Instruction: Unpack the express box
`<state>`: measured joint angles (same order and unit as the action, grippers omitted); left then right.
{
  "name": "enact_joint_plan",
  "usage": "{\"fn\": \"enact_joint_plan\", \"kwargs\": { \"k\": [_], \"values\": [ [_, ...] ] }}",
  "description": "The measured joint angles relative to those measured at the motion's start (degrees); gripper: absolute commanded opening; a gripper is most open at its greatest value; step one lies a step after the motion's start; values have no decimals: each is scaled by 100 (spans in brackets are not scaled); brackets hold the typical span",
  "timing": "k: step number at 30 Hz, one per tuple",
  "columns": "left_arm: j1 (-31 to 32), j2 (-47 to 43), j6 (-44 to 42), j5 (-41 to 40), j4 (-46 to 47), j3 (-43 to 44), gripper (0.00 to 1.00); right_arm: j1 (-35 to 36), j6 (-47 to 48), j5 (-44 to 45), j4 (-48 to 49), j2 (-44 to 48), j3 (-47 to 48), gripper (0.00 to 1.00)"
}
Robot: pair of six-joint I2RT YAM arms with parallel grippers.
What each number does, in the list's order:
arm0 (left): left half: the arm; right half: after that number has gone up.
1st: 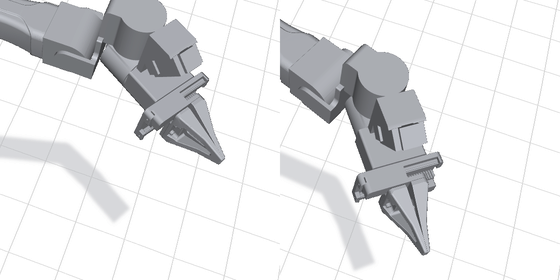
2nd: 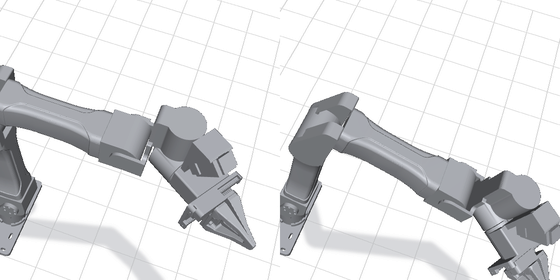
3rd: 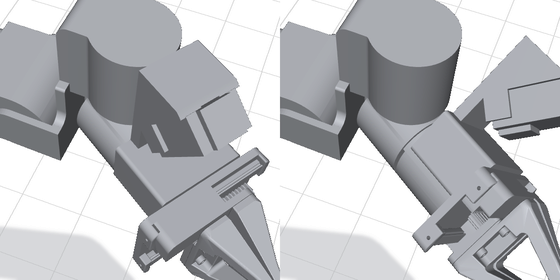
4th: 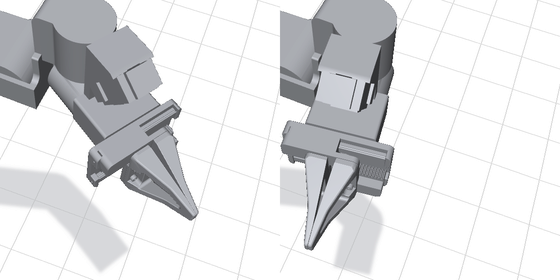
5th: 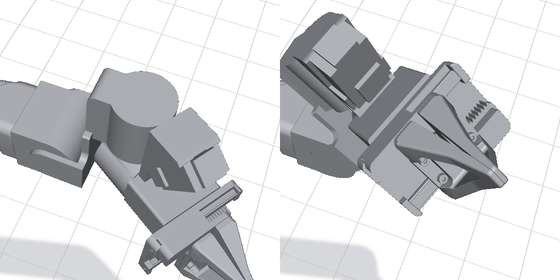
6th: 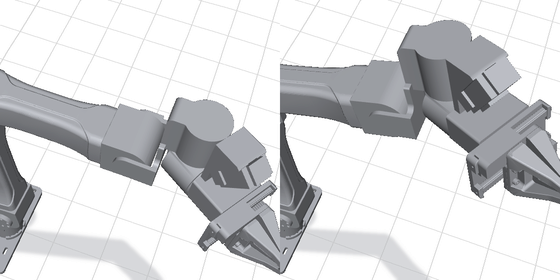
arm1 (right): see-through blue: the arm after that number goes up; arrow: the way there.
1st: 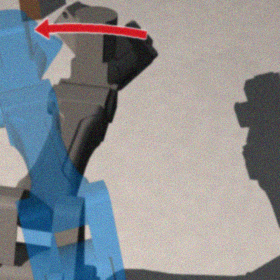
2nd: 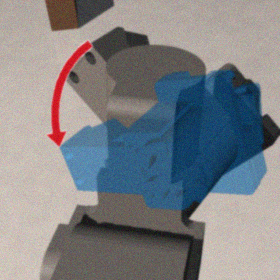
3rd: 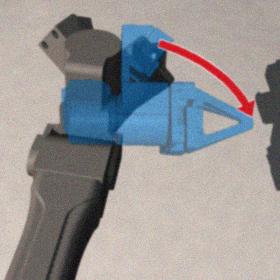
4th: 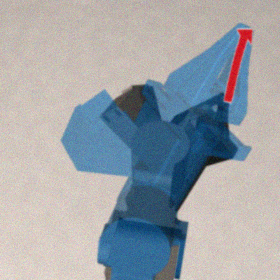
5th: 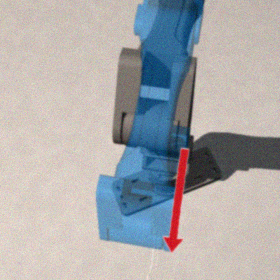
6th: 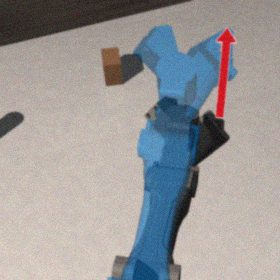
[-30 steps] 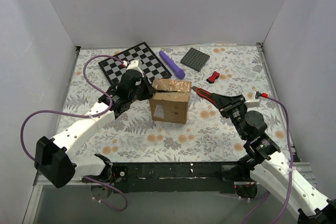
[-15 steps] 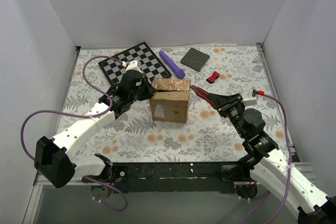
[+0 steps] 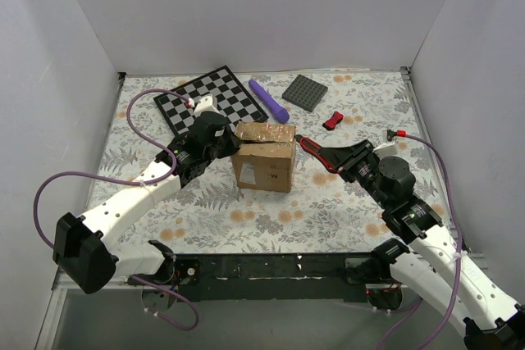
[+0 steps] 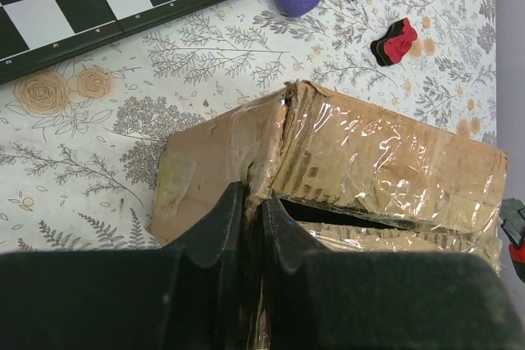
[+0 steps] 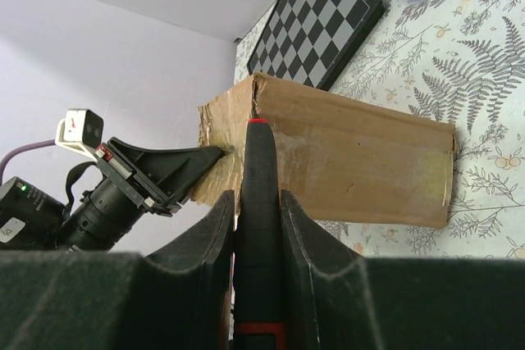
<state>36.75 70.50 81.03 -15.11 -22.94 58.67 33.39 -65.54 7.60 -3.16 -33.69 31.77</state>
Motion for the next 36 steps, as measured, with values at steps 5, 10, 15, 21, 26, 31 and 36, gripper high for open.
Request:
{"fn": "enact_joint_plan", "kwargs": {
  "k": [5, 10, 15, 21, 26, 31, 36],
  "values": [
    [20, -13, 0, -122, -39, 0, 0, -44, 129, -295, -280, -138, 256, 1],
    [20, -35, -11, -247, -74, 0, 0, -66, 205, -535, -400, -232, 334, 1],
    [37, -44, -13, -315, -105, 0, 0, -66, 317, -780, -588, -245, 442, 1],
    [55, -42, -13, -420, -129, 22, 0, -37, 457, -1491, -1012, -275, 511, 1],
    [52, -42, -13, -485, -146, 22, 0, -9, 610, -1967, -1268, -278, 601, 1],
    [52, -42, -11, -487, -146, 24, 0, -9, 739, -2181, -1368, -280, 610, 1],
    [52, -42, -7, -492, -140, 24, 0, -2, 822, -2210, -1432, -216, 629, 1]
  ]
}}
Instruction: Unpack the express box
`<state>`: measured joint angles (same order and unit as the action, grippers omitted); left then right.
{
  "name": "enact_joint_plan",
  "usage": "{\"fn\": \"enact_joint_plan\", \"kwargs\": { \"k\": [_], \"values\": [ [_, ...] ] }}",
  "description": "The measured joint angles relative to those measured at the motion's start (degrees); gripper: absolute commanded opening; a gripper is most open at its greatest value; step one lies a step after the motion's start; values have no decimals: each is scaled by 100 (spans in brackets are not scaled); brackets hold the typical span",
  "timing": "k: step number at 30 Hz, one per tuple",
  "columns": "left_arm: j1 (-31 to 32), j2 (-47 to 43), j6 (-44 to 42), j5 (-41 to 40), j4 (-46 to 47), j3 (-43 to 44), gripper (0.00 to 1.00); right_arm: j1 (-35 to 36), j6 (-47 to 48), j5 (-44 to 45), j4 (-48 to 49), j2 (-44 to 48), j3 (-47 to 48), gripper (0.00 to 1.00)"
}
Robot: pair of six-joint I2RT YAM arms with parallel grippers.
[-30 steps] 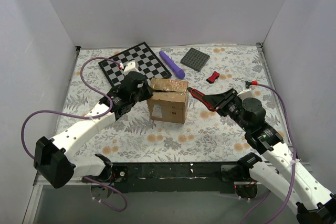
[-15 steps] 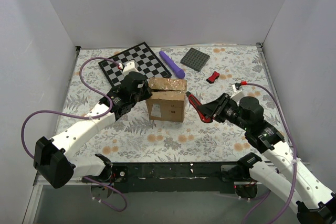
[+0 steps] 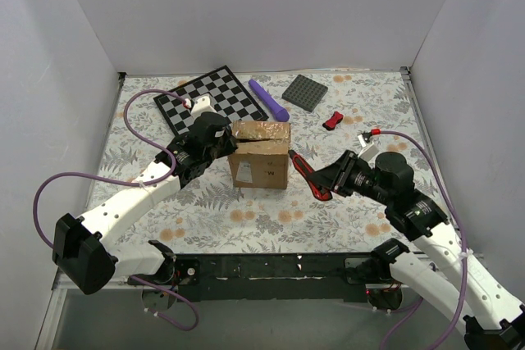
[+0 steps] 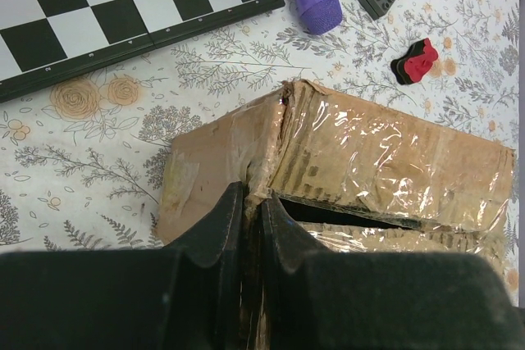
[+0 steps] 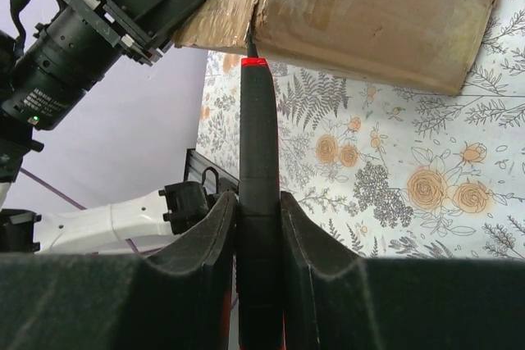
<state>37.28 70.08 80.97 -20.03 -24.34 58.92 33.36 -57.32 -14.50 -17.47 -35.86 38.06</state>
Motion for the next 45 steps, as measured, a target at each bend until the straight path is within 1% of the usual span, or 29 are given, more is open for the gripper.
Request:
{"fn": "enact_joint_plan", "kwargs": {
  "k": [5, 12, 15, 26, 35, 45],
  "values": [
    [-2, -13, 2, -11, 22, -9, 0, 15, 107, 111, -234, 96, 111, 1],
    [-2, -146, -2, -17, 66, -138, 0, 20, 245, 855, -345, 487, 170, 1],
    [-2, -214, -2, -15, 83, -195, 0, 20, 315, 997, -210, 387, 225, 1],
    [-2, -249, -4, -4, 114, -232, 0, 9, 352, 780, 448, -544, 223, 1],
    [-2, -323, -2, 42, 190, -321, 0, -37, 354, 577, 739, -706, 223, 1],
    [-4, -323, -4, 52, 201, -326, 0, -85, 352, 555, 732, -743, 221, 1]
  ]
}}
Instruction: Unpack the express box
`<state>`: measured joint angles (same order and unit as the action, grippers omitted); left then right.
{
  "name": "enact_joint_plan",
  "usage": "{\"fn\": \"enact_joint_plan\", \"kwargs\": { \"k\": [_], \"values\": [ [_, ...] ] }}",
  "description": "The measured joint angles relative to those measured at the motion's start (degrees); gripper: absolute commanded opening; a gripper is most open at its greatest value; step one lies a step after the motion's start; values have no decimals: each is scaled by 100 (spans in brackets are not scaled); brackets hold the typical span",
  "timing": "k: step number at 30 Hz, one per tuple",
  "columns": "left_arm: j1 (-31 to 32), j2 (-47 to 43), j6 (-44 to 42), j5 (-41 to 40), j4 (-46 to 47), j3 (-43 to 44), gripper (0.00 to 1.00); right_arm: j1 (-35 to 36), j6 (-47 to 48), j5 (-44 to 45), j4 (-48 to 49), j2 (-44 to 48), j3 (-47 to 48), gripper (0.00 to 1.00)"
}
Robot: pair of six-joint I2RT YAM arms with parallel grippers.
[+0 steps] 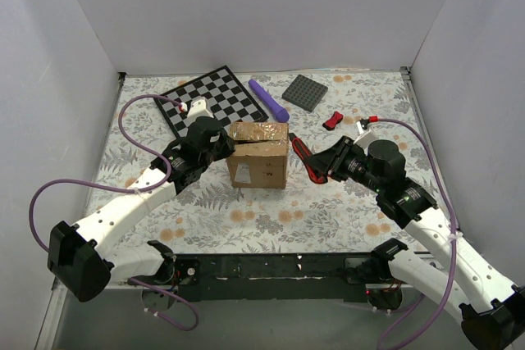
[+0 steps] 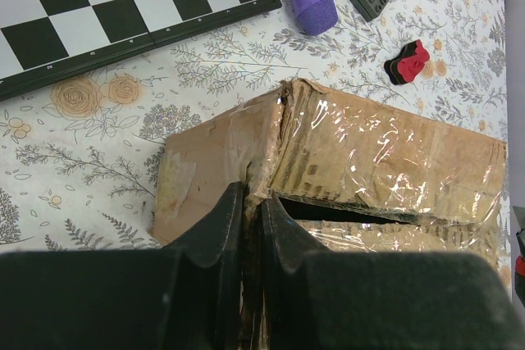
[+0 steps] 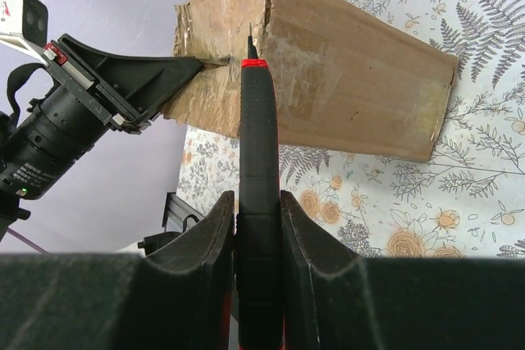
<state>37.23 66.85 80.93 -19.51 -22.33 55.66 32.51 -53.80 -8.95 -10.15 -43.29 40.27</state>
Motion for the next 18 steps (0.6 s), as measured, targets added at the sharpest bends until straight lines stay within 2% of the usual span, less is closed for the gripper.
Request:
{"fn": "enact_joint_plan", "kwargs": {
  "k": [18],
  "values": [
    [-2, -9, 2, 7, 24, -24, 0, -101, -11, -175, 214, -114, -184, 1]
  ]
}}
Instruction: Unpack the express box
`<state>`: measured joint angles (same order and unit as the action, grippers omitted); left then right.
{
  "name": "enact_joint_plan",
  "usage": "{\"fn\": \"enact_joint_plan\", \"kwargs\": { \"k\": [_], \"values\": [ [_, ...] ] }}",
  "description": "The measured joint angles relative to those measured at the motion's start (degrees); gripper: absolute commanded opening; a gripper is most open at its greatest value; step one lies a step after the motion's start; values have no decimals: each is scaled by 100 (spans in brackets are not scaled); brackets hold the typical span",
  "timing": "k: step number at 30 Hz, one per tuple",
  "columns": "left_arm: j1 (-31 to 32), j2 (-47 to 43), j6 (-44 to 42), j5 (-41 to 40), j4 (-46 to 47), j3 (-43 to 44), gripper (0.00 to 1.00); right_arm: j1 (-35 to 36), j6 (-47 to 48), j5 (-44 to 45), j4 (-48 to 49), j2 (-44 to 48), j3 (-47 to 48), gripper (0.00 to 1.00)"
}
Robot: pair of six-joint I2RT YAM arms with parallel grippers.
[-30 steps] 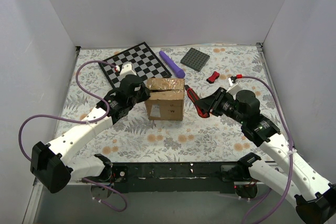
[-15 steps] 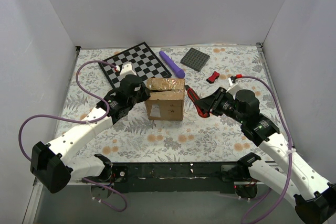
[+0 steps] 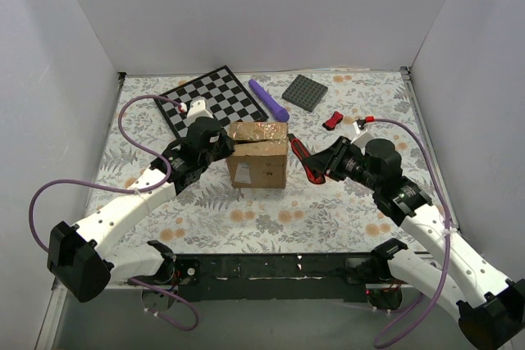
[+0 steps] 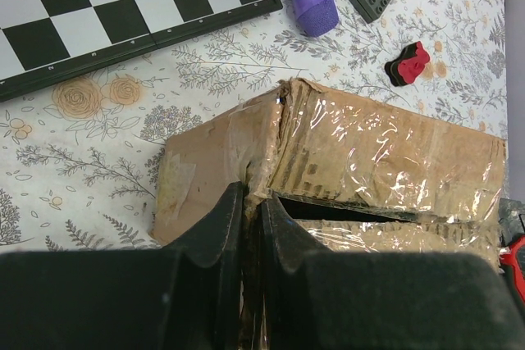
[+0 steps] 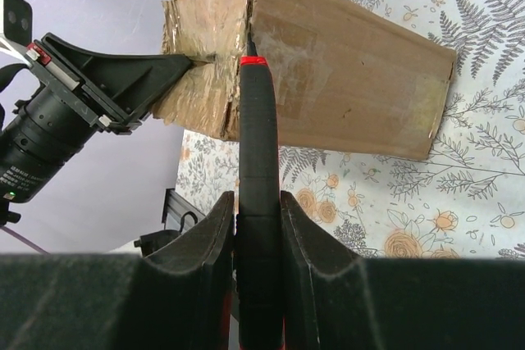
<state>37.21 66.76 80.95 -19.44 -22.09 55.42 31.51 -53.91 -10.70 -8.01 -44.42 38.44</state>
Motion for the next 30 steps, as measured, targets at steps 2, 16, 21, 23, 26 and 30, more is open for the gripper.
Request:
{"fn": "enact_joint_plan", "kwargs": {
  "k": [2, 16, 21, 23, 26, 30],
  "values": [
    [-4, -9, 2, -7, 24, -24, 0, -20, 4, -133, 72, -116, 2, 1],
    [-7, -42, -59, -4, 46, -37, 0, -131, 216, -1349, -341, -599, 223, 1],
    [-9, -83, -79, -9, 35, -66, 0, -227, 319, -1720, -584, -702, 400, 1],
    [-13, -90, -83, -20, 26, -70, 0, -236, 337, -1829, -621, -743, 426, 1],
    [-11, -98, -87, -24, 26, -74, 0, -251, 361, -2048, -708, -774, 433, 1],
    [-11, -101, -122, -22, 28, -74, 0, -258, 363, -2190, -745, -780, 433, 1]
  ]
}}
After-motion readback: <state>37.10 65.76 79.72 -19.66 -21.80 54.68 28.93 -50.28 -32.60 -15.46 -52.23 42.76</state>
